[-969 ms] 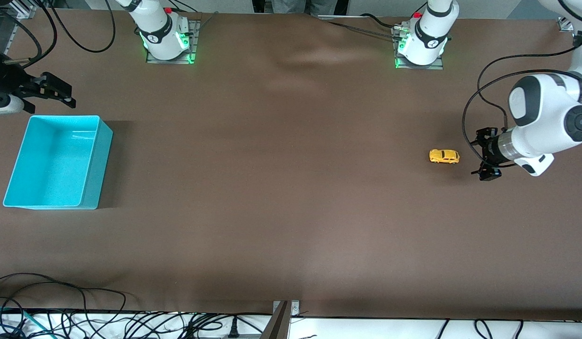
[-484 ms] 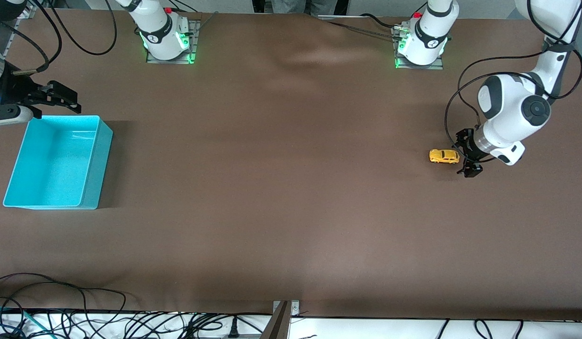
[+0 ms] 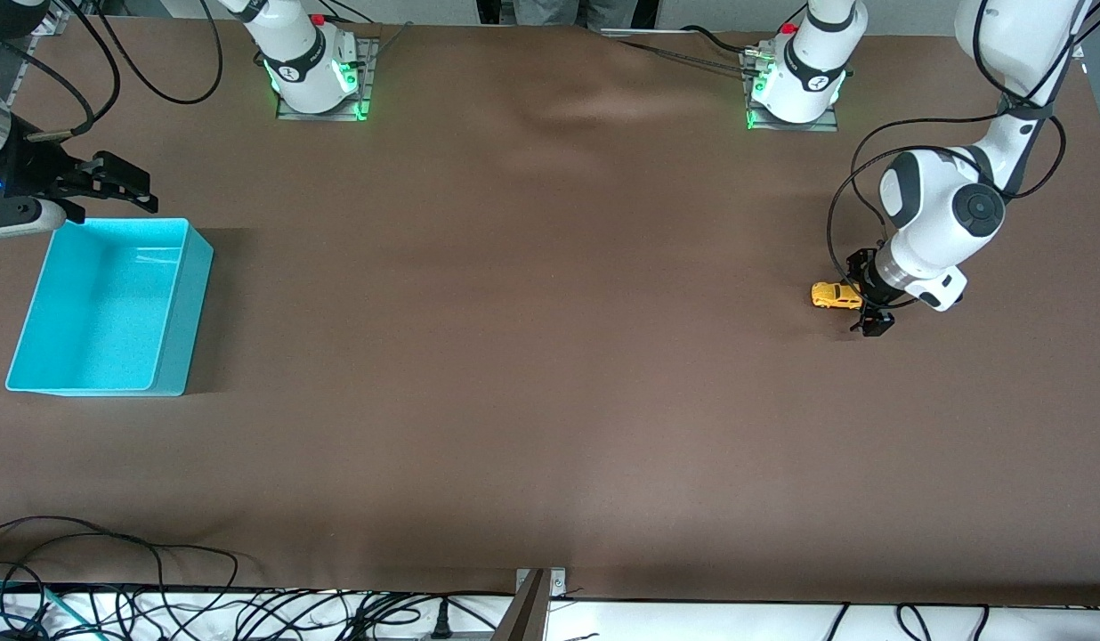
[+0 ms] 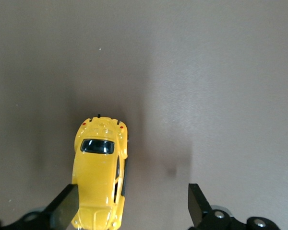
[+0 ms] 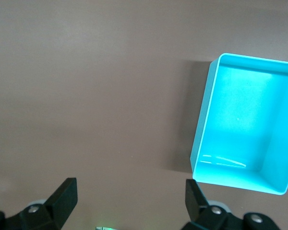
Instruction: Wind up and store yellow beetle car
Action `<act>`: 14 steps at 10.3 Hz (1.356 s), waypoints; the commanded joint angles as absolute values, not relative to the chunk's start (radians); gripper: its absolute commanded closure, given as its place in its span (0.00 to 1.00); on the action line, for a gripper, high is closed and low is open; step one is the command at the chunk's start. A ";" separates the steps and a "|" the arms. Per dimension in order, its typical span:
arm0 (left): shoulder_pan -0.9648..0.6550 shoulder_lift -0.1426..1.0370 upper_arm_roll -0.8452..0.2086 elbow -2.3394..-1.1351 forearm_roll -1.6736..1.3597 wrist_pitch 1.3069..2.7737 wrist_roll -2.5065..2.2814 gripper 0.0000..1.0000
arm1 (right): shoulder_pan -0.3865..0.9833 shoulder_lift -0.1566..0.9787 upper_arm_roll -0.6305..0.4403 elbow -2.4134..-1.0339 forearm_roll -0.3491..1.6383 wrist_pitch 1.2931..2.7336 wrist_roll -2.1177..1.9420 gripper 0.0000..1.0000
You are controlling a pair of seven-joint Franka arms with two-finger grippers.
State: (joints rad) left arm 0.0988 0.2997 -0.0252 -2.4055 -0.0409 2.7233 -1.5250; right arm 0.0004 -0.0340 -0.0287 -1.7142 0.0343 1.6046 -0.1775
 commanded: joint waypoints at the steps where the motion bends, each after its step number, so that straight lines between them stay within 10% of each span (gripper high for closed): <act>1: 0.086 0.316 -0.026 -2.411 -0.043 2.743 -1.539 0.06 | -0.002 -0.034 -0.055 -1.671 0.058 1.559 -0.222 0.00; 14: 0.078 0.275 -0.040 -2.444 -0.009 2.660 -1.542 0.02 | 0.008 -0.034 -0.071 -1.669 0.058 1.494 -0.222 0.00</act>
